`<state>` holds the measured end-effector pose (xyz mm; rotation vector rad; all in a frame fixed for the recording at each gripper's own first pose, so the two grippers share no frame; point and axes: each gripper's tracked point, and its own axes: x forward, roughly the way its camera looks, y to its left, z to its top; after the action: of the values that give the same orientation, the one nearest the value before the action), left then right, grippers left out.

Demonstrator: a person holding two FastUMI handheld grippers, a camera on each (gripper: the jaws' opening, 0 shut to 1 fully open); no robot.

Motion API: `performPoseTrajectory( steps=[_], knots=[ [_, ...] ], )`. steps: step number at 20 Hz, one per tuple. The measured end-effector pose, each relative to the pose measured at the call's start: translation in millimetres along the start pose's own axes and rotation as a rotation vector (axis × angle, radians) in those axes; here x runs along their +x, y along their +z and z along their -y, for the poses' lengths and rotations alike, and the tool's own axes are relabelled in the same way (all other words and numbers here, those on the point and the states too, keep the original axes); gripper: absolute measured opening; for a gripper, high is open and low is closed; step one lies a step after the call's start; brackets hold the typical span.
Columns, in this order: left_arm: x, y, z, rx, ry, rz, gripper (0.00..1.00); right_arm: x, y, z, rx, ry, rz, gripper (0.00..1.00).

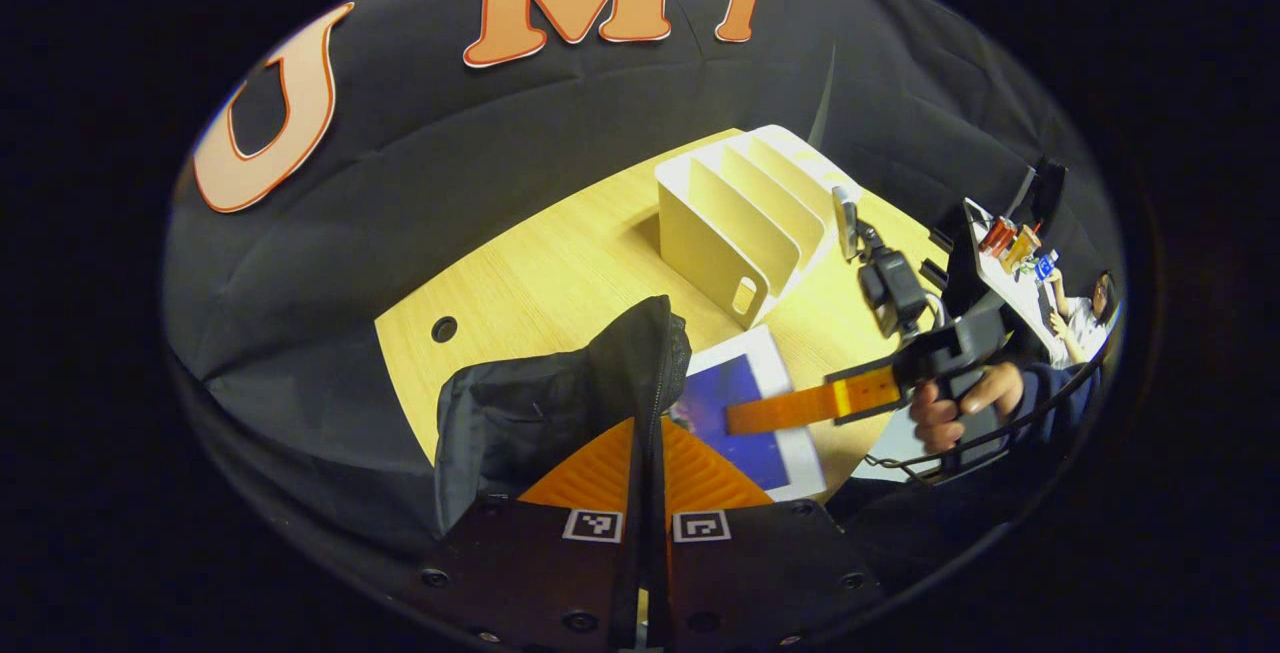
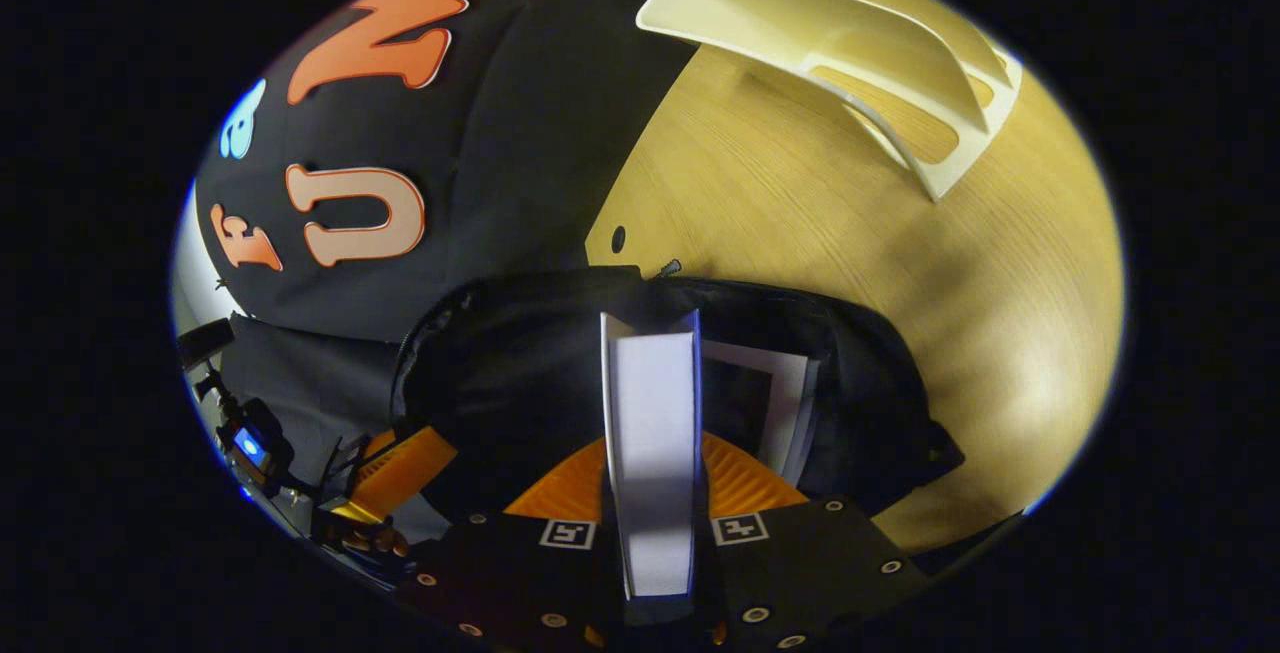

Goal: Open the schoolbag, grab two books from the bookshelf and put them into the schoolbag.

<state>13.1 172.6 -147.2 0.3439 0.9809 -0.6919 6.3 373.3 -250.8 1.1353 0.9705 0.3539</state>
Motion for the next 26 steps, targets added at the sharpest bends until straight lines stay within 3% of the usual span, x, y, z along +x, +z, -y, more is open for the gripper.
performPoseTrajectory(
  steps=[11, 13, 16, 19, 20, 26],
  knots=[
    [9, 2, 28, 0.000, 0.026, -0.007, 0.04, 57, -12, 1, 0.028, 0.056, 0.021, 0.31],
    [11, -2, 26, -0.019, 0.024, -0.004, 0.04, 61, -22, 8, 0.053, -0.018, -0.033, 0.34],
    [9, -5, 16, -0.044, 0.025, 0.015, 0.05, 39, -28, 18, -0.053, -0.150, -0.090, 0.52],
    [8, -14, 20, -0.023, 0.025, 0.027, 0.05, 11, -27, 16, -0.166, -0.195, -0.089, 0.59],
    [14, -18, 22, -0.023, 0.037, 0.023, 0.05, 3, -23, 15, -0.185, -0.193, -0.070, 0.69],
    [34, -35, 52, -0.104, 0.077, 0.002, 0.07, -63, 24, 38, -0.365, -0.301, 0.002, 0.87]
  ],
)
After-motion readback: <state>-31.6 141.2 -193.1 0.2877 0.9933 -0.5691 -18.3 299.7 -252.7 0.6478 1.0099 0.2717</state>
